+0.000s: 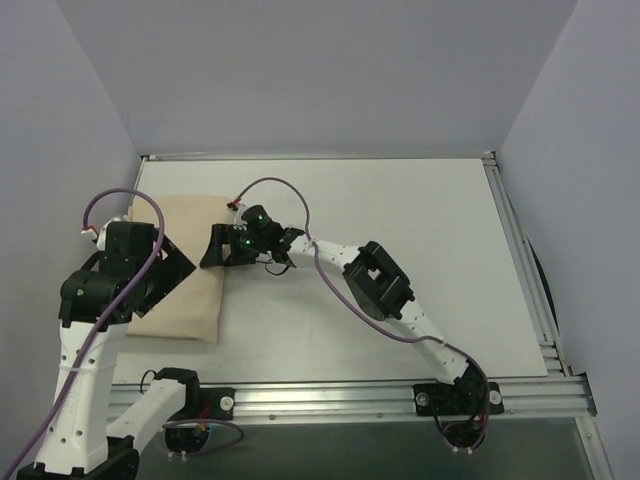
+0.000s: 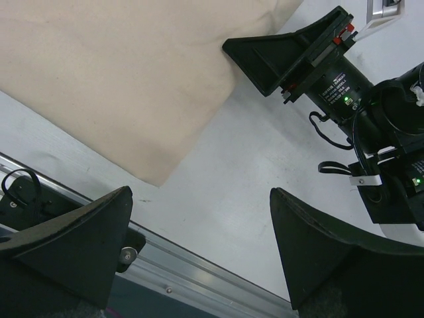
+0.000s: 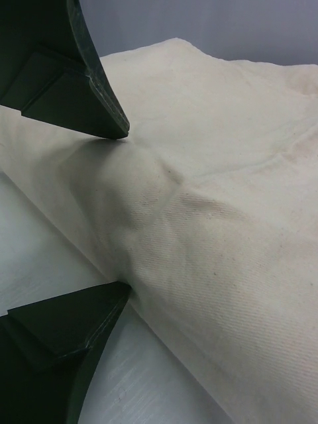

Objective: Open and lay out the surgical kit
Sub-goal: Move the surgical kit at the center of the board.

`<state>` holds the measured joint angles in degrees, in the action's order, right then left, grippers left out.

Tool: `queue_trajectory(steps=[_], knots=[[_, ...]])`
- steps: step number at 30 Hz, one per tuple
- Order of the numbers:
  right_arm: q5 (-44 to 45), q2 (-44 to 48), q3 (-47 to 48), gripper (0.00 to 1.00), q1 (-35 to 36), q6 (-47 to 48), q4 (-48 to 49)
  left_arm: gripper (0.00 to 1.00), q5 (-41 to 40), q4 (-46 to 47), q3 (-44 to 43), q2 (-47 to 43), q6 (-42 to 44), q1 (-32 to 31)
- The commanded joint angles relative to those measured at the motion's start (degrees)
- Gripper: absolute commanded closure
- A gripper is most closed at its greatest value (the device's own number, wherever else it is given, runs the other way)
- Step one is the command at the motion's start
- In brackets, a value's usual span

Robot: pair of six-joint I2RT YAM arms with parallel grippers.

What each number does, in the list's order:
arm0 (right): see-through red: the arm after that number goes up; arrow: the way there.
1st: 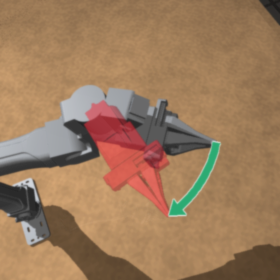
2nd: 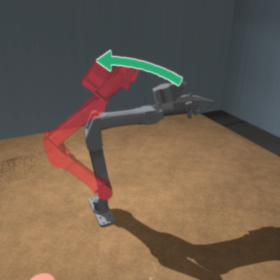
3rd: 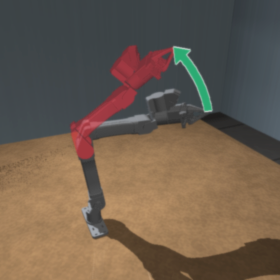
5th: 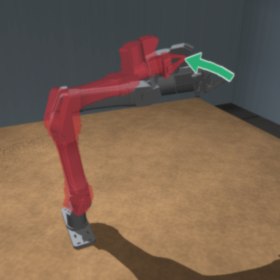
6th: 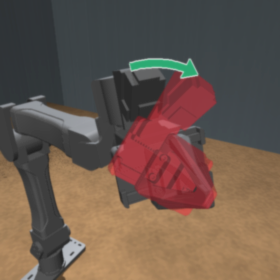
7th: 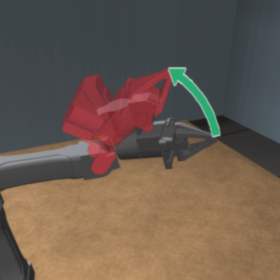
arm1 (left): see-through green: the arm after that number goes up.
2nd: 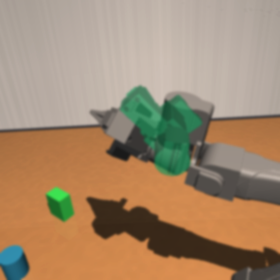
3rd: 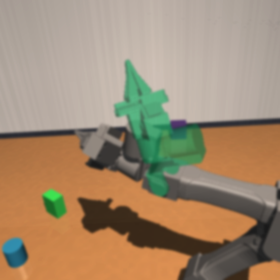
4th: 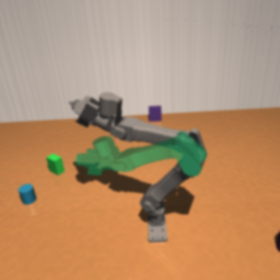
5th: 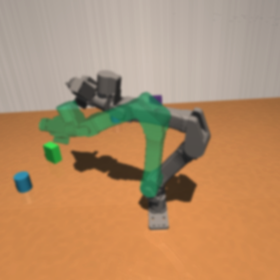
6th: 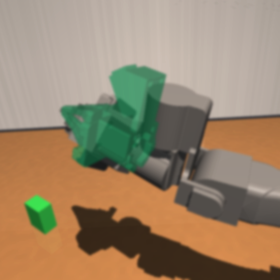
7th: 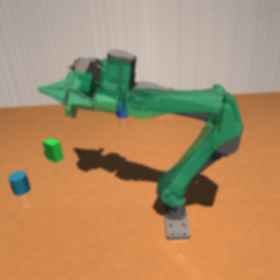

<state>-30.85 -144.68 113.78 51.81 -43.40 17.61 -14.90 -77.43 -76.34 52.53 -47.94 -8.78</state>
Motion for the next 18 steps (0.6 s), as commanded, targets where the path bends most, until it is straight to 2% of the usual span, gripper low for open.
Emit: queue_trajectory(steps=[1, 3, 6, 7, 9, 13, 18], knots=[[0.5, -0.3, 4.3, 0.07, -0.1, 1.3, -1.8, 0.06, -2.3, -11.3, -1.3, -0.7, -1.6, 0.5], [2.4, -1.6, 6.8, 0.12, -0.5, 1.6, -6.7, 0.06, -2.4, -11.9, -1.4, 0.2, -2.1, 0.6], [3.6, -2.1, 7.0, 0.18, -0.8, 1.2, -7.8, 0.06, -2.0, -11.8, -1.3, 1.5, -1.4, 0.6], [4.0, -2.0, 7.1, 0.24, -0.9, 1.2, -8.0, 0.06, -2.1, -11.9, -1.1, 1.8, -1.4, 0.6], [4.6, -2.1, 6.9, 0.3, -1.2, 0.2, -8.4, 0.06, -2.1, -11.3, -0.9, 2.4, -1.0, 0.6], [4.6, -2.1, 7.5, 0.36, -1.7, -0.6, -8.5, 0.06, -2.4, -10.9, -0.9, 3.3, 0.0, 0.7], [7.6, -3.9, 13.4, 0.42, -2.4, -0.7, -15.0, 0.06, -3.5, -12.0, -1.8, 5.0, 1.1, 0.7]])
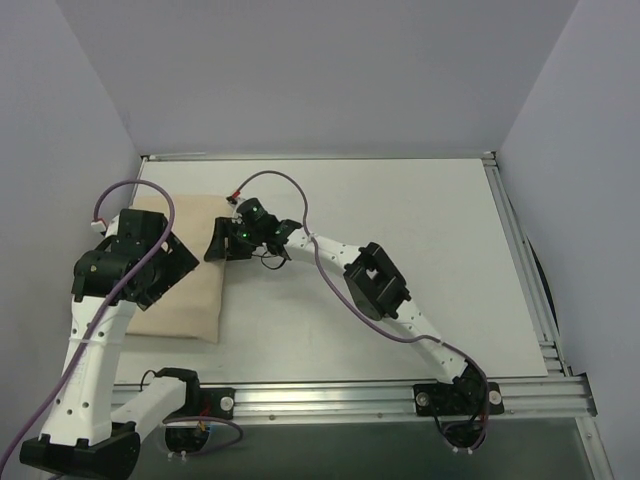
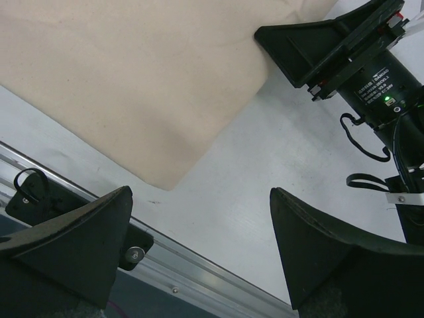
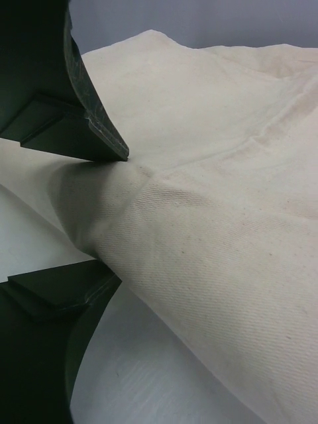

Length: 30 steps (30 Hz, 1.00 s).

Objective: Open and lay out the surgical kit
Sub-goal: Move the surgical kit at the center of the board.

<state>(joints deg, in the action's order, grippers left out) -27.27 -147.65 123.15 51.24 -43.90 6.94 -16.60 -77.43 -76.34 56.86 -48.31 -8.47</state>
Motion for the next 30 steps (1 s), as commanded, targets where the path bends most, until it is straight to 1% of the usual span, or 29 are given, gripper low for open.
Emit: queue_trajectory(steps=[1, 3, 4, 5, 9, 11, 15, 17, 19, 22, 25, 29, 30], knots=[[4.3, -1.8, 5.0, 0.47, -1.8, -0.4, -4.9, 0.06, -1.9, -12.1, -1.9, 0.8, 1.6, 0.4], [5.6, -2.7, 8.0, 0.5, -1.8, -0.4, -6.7, 0.06, -1.7, -12.3, -1.8, 1.0, 1.6, 0.6], [5.6, -3.5, 8.7, 0.56, -1.8, -1.2, -7.9, 0.06, -1.4, -12.3, -1.8, 1.0, 1.9, 0.6], [5.6, -3.8, 9.0, 0.6, -1.9, -1.8, -8.6, 0.06, -1.3, -12.3, -2.0, 1.1, 2.2, 0.6], [6.1, -4.1, 8.8, 0.66, -1.9, -2.5, -9.9, 0.06, -1.1, -12.7, -2.2, 1.0, 1.8, 0.7], [7.7, -3.0, 8.1, 0.72, -2.0, -1.7, -10.7, 0.06, -0.9, -12.8, -2.1, 0.8, 1.4, 0.9], [10.7, 0.7, 3.0, 0.79, -2.8, -0.9, -9.9, 0.06, -1.3, -13.3, -1.9, 0.0, 1.1, 1.1], [11.3, 3.2, -1.2, 0.88, -4.0, -1.4, -8.5, 0.06, -0.9, -13.1, -1.5, -0.3, 0.8, 1.3], [11.3, 5.2, -4.6, 0.93, -5.4, -1.8, -7.6, 0.06, -0.4, -12.7, -1.1, -0.3, 0.4, 1.3], [11.6, 6.9, -6.6, 1.0, -6.5, -0.8, -7.6, 0.06, -0.1, -12.7, -0.7, 0.4, 0.2, 1.4], [12.4, 9.3, -9.7, 1.0, -7.9, -0.7, -7.8, 0.06, 0.6, -12.3, 0.1, 0.7, -0.6, 1.6], [14.1, 13.6, -16.2, 1.0, -9.4, -0.6, -5.7, 0.06, 2.7, -9.5, 1.8, 1.6, -0.6, 1.8], [14.3, 14.5, -19.3, 1.0, -10.3, -0.8, -5.3, 0.06, 3.3, -8.9, 2.8, 1.8, -0.6, 1.8]])
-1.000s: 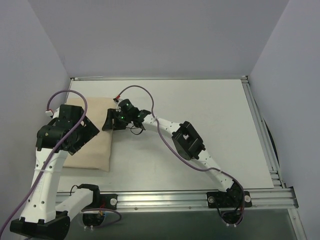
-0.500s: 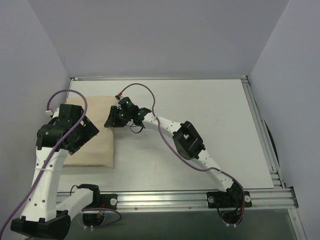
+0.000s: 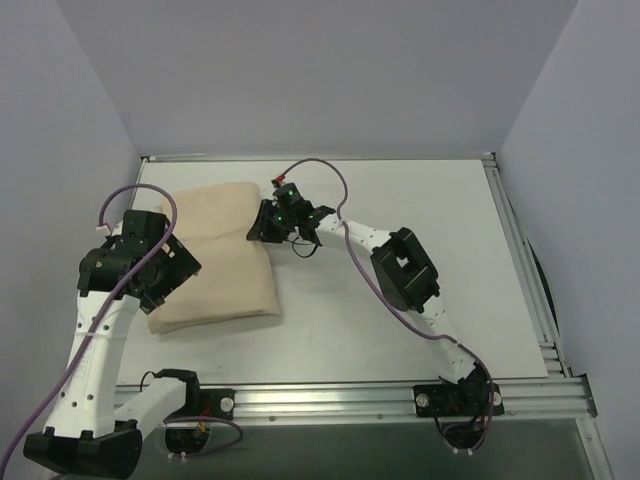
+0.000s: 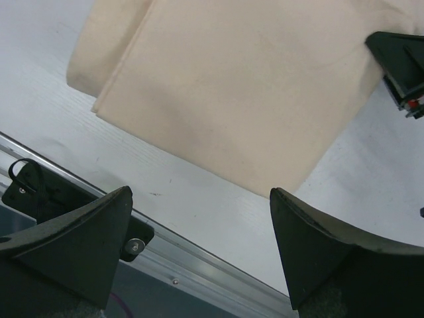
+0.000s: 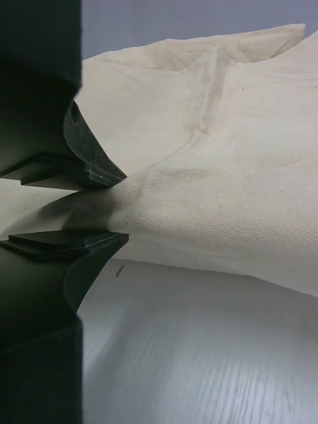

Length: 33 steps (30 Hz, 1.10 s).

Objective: Open and lay out the surgical kit
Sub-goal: Move the surgical kit at the center of the board.

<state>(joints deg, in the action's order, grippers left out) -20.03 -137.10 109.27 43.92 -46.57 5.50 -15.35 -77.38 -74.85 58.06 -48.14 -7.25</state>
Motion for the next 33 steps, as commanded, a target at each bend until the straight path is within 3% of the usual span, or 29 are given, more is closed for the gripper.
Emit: queue_trajectory(steps=[1, 8, 12, 14, 15, 24, 26, 31, 32, 33], knots=[[6.7, 5.7, -7.1, 1.0, -3.6, 1.7, -3.1, 0.06, 3.8, -8.3, 1.9, 1.0, -0.7, 0.7], [6.9, 9.1, -13.0, 1.0, -6.4, 5.1, -4.0, 0.06, 7.8, -3.0, 6.3, 3.0, -1.2, 0.8], [6.9, 12.8, -19.2, 1.0, -9.2, 4.6, -3.0, 0.0, 12.1, 1.2, 10.7, 2.8, -2.1, 0.8], [6.8, 15.6, -24.0, 1.0, -11.4, 3.8, -1.8, 0.12, 15.0, 5.2, 13.3, 2.5, -1.2, 0.8], [6.2, 16.5, -25.6, 1.0, -12.1, 3.4, -1.2, 0.23, 18.6, 7.1, 14.2, 2.1, -0.8, 0.8], [6.8, 25.0, -38.3, 1.0, -15.4, 1.0, 0.3, 0.28, 25.2, 16.8, 24.8, -1.8, -2.8, 0.7], [6.8, 27.1, -40.5, 1.0, -15.3, -0.8, 1.0, 0.35, 25.7, 18.4, 26.2, -2.2, -3.4, 0.7], [7.2, 32.1, -47.7, 1.0, -14.5, -7.1, 5.3, 0.6, 28.4, 25.3, 31.9, -0.4, -5.4, 0.7], [6.9, 32.2, -47.9, 1.0, -14.5, -7.6, 5.5, 0.72, 28.4, 28.0, 32.7, 1.2, -5.8, 0.7], [6.3, 32.5, -48.3, 1.0, -14.5, -8.8, 5.7, 0.77, 29.1, 29.6, 33.4, 2.1, -6.2, 0.7]])
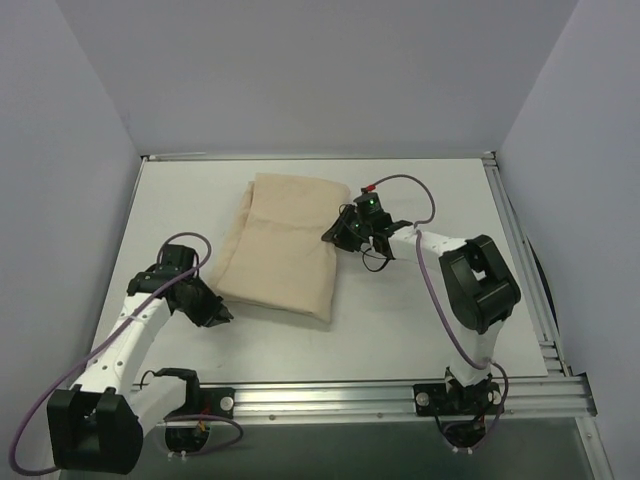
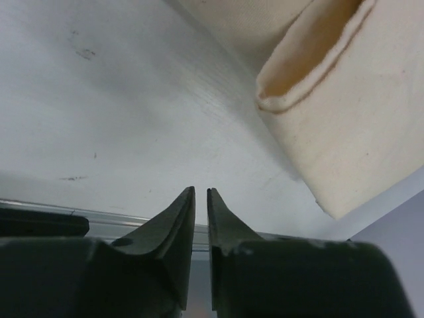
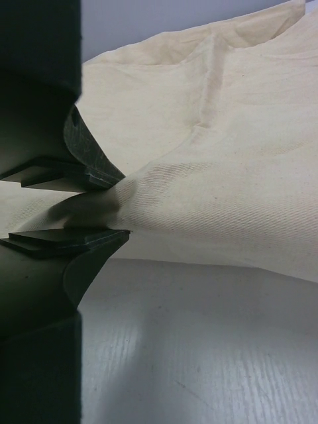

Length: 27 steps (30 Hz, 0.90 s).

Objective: Open and lay out the surgical kit
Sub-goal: Move the surgical kit at the center of the board.

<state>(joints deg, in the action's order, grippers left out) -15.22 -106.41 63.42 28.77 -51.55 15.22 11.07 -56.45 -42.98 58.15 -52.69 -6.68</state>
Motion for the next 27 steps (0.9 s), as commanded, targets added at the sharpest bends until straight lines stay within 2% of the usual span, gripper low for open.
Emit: queue_trajectory(steps=[1, 6, 14, 21, 25, 27], knots=[[1.2, 2.3, -3.6, 1.0, 0.8, -4.4, -3.3, 0.8, 3.2, 10.3, 2.7, 3.3, -1.9, 0.2], [-1.0, 4.0, -6.0, 1.0, 1.8, -5.1, -2.7, 0.83, 0.1, 16.4, 0.6, 14.4, -0.1, 0.6], [-2.3, 5.3, -8.6, 1.0, 3.0, -2.3, -4.6, 0.83, -1.7, 19.5, -9.4, 30.0, 4.9, 3.6], [-5.6, 3.9, -9.5, 0.96, 5.1, 1.0, -4.9, 0.82, -0.4, 20.2, -20.5, 39.7, 7.8, 4.9], [-8.9, 0.7, -6.0, 0.92, 9.3, 4.4, -6.5, 0.81, 1.1, 18.0, -31.1, 47.4, 10.3, 4.7], [-9.6, -0.3, -4.5, 0.87, 10.4, 5.8, -7.4, 0.76, 0.3, 16.3, -34.7, 50.5, 11.8, 4.8]])
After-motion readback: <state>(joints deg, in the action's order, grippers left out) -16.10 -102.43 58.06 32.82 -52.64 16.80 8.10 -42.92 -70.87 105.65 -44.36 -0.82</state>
